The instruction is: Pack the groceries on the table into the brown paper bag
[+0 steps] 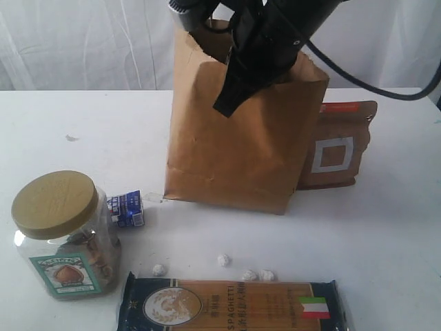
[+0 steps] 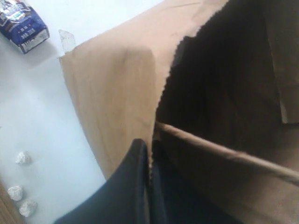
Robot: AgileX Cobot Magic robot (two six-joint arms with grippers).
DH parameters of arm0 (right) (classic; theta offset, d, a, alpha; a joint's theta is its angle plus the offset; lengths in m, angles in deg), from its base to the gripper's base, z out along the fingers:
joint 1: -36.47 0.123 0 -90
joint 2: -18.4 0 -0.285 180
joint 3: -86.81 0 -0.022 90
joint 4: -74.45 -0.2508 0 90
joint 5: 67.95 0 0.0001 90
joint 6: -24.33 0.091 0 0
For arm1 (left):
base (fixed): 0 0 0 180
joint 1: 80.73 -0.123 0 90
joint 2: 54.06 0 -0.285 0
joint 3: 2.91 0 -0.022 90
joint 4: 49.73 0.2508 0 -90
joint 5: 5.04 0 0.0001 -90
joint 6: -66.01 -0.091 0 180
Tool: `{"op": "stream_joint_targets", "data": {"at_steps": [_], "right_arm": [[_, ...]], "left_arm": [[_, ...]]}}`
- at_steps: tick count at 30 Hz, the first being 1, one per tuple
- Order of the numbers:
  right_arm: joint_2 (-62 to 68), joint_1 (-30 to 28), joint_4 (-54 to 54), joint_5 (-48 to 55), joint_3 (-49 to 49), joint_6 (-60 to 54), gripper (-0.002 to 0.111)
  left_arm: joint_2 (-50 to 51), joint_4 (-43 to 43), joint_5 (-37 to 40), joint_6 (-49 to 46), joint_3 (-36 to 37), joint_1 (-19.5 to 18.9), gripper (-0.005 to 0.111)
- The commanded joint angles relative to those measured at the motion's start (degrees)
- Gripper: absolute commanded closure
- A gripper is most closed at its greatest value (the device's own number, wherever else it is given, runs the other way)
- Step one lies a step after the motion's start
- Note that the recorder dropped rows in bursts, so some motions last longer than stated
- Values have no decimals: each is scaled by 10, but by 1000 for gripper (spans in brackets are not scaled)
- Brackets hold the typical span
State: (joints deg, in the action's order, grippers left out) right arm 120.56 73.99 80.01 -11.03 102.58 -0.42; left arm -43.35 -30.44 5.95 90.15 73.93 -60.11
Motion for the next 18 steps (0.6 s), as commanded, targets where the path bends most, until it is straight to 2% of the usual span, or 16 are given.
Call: {"op": "stream_joint_targets", "data": {"at_steps": [1, 6, 11, 14, 17, 18], "right_arm": [[-8, 1, 22, -4, 18, 10, 108], [5, 1, 18, 43, 17, 10, 108], [6, 1, -9, 34, 17, 10, 107], [1, 1, -15, 31, 17, 10, 96], [-1, 1, -15, 31, 17, 19, 71], [-2, 1, -15, 31, 17, 19, 59]], "left_arm": [[-2, 0, 1, -2, 4, -1, 107], [-2, 0, 1, -2, 4, -1, 107], [-2, 0, 1, -2, 4, -1, 107], [-2, 0, 1, -2, 4, -1, 107], [-2, 0, 1, -2, 4, -1, 107], [-2, 0, 1, -2, 4, -1, 107]]}}
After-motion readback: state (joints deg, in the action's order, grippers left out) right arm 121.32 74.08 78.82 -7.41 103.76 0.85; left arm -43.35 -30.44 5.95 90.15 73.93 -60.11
